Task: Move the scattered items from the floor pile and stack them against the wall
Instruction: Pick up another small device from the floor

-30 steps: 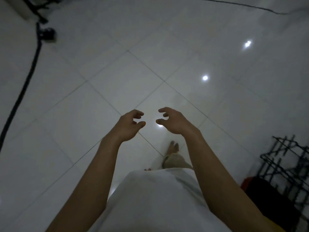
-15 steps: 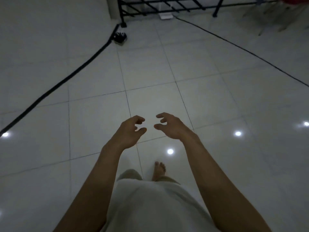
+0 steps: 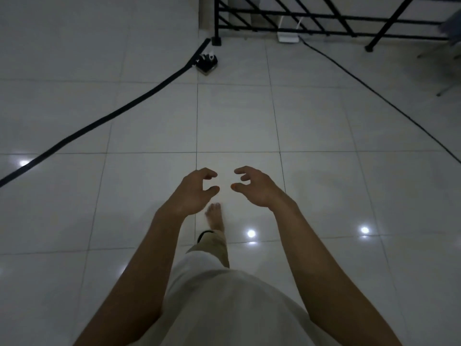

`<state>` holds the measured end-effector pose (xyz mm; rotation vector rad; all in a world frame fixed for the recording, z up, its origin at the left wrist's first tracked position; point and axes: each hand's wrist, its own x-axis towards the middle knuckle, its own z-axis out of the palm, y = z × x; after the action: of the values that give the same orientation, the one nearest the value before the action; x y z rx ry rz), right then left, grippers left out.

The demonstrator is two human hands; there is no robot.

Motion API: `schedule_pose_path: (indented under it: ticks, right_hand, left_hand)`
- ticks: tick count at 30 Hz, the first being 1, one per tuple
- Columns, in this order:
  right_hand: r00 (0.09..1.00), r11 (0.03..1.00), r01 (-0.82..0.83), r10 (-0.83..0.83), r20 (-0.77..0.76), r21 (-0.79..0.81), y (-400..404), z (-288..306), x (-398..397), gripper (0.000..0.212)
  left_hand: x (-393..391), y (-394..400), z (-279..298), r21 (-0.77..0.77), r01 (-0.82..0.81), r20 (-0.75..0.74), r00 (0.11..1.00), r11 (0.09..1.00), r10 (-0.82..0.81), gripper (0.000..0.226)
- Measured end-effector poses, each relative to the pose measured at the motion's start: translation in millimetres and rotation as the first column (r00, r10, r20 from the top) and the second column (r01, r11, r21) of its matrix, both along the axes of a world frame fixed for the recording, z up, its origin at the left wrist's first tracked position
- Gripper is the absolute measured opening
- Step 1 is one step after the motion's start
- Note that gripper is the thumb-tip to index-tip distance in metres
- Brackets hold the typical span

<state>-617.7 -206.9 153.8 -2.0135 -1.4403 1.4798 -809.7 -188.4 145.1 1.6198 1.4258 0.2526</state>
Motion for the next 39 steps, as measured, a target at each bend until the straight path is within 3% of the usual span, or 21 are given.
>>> schedule_pose_path:
  ticks: [14,25,33,37,39]
  right_hand:
    - [0.997,0.997,0.074,-0.074,-0.011,-0.022,274,-18,105,0.053]
    - [0.987,0.987,-0.145,0.149,0.065,-0.063,521,-40,204,0.057]
    - [0.964,0.966,-0.252,0.256,0.071,-0.053,682,-63,205,0.059]
    - [0.961,0.964,-0.256,0.261,0.093,-0.070,766,-87,192,0.059]
    - [0.965,0.969,-0.228,0.238,0.109,-0.097,809,-99,186,0.059]
  left_hand:
    - [105,290,-10,-0.057,0.037,-0.035,0.999,0.998,-0.039,0.038]
    - [186,493,-16,-0.080,-0.136,-0.091,0.988,0.987,0.128,0.037]
    - [188,608,-47,-0.126,-0.200,-0.121,0.975,0.972,0.185,0.040]
    - [179,692,-71,-0.190,-0.193,-0.096,0.979,0.963,0.177,0.061]
    - [171,746,-84,-0.230,-0.162,-0.082,0.986,0.960,0.146,0.060]
